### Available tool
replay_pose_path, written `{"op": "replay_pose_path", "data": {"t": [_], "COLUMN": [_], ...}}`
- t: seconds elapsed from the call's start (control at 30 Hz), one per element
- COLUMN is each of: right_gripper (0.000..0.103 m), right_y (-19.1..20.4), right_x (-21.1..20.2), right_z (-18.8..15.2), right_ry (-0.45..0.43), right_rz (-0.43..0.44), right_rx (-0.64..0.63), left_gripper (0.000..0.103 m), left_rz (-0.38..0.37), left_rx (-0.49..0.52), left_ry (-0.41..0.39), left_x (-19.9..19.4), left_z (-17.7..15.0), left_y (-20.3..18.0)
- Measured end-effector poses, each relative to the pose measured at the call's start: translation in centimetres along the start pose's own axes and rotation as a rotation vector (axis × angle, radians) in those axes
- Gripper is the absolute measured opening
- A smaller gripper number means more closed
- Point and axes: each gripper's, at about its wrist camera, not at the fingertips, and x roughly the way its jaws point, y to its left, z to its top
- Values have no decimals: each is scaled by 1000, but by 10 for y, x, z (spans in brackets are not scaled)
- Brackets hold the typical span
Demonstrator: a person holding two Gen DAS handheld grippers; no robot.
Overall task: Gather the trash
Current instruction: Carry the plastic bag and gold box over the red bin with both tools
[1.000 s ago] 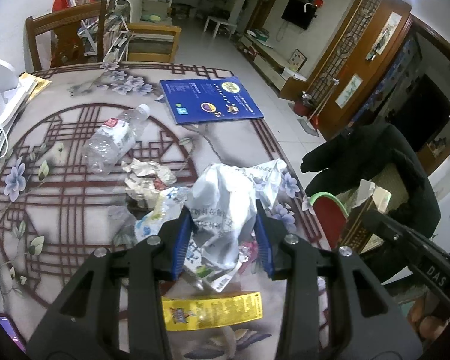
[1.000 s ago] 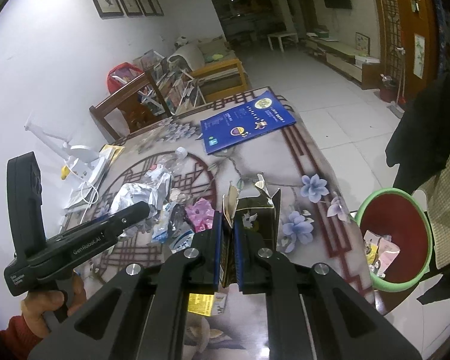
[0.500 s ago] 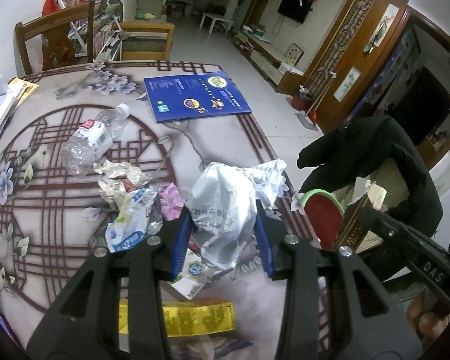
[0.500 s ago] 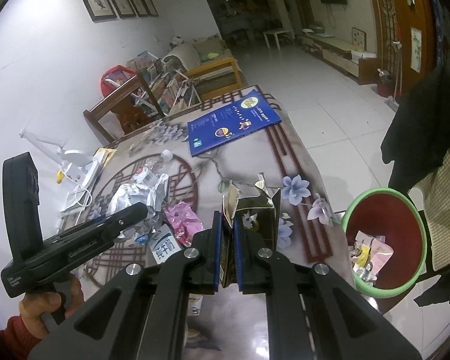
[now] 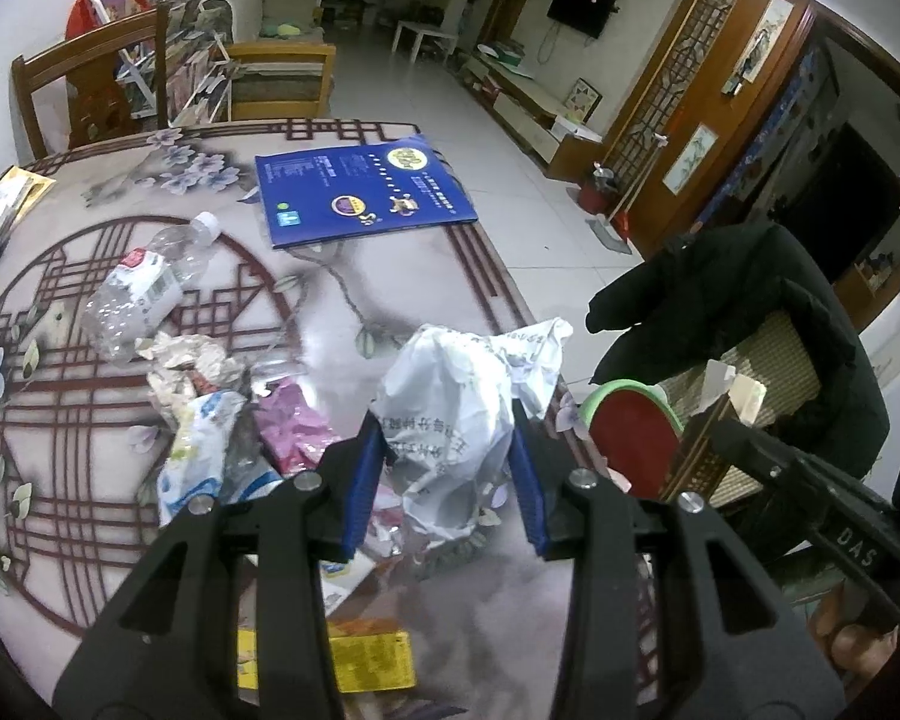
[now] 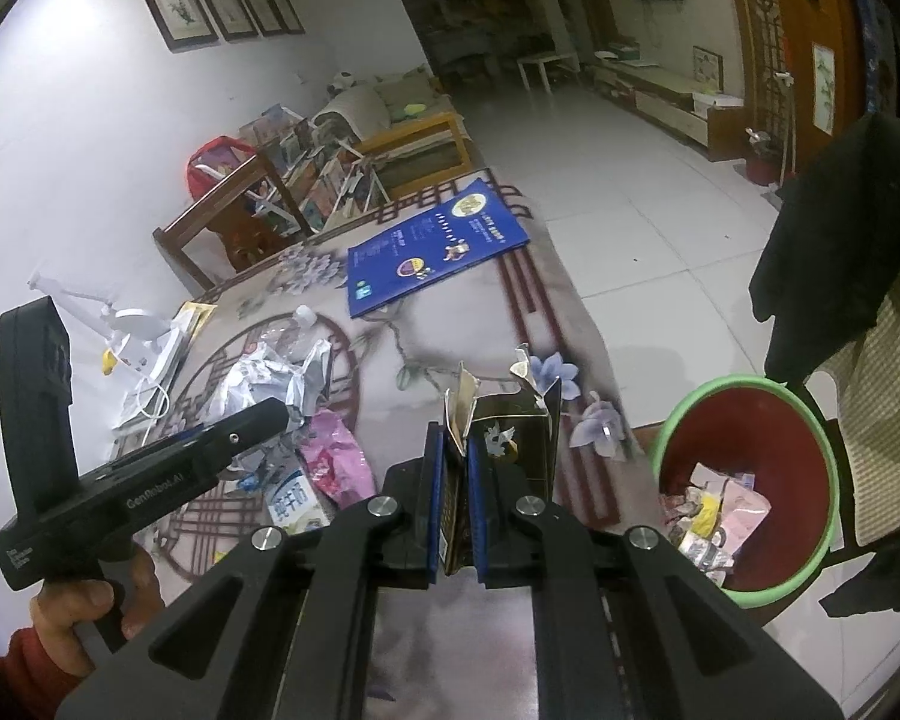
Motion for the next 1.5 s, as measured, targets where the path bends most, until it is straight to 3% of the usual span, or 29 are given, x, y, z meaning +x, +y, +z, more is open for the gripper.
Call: {"op": "replay_pose_path", "data": {"t": [0.83, 1.5], "right_gripper": [8, 8], "right_y": [-97, -131], "right_x": [-35, -36], "right_z": [6, 12], "right_ry": [-19, -27], "right_rz": [-45, -52], "right_rx": [72, 106], "left_gripper": [38, 38], "left_rz": [-28, -9], "left_rx": [77, 96], "left_ry": [14, 22], "left_x": [36, 52], "left_z": [10, 17], "left_y": [-94, -115]}}
